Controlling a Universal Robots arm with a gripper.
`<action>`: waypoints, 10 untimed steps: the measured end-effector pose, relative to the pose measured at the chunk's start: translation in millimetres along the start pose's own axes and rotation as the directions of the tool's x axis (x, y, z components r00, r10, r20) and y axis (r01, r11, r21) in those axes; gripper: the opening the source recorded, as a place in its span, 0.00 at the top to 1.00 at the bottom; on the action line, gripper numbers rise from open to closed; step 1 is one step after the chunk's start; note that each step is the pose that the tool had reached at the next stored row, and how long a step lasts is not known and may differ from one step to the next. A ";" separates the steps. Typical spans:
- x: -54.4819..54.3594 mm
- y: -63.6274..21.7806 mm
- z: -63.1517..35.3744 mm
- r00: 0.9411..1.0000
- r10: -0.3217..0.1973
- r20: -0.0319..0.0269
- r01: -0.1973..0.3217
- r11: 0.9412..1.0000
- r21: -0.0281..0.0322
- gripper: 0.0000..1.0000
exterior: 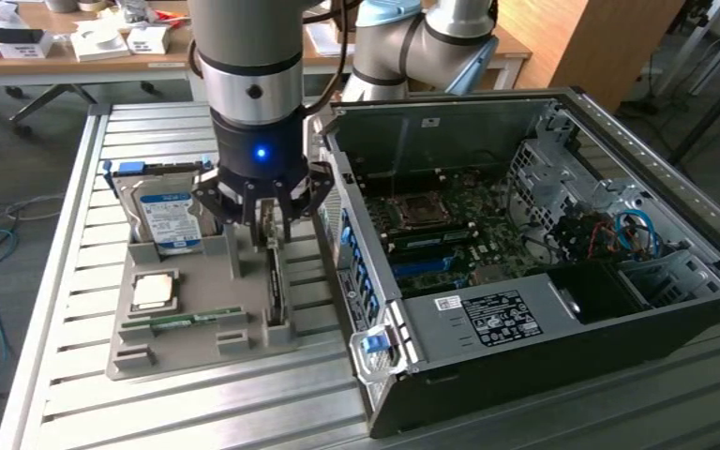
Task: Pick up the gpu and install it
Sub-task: 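Pick up the gpu and move the gpu toward the slot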
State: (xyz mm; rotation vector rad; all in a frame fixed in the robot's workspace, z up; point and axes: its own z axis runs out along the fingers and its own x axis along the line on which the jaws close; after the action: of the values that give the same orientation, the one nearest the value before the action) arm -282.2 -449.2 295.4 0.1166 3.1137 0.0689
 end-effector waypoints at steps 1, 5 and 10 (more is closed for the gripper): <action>0.0 0.0 0.8 1.000 0.000 0.000 0.000 1.000 0.000 0.58; 0.1 0.0 0.8 1.000 0.000 0.000 0.000 1.000 0.000 0.58; 0.0 0.0 0.9 1.000 0.000 0.000 0.000 1.000 0.000 0.57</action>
State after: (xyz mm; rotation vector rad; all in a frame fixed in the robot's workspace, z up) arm -282.2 -449.2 294.5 0.1167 3.1137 0.0689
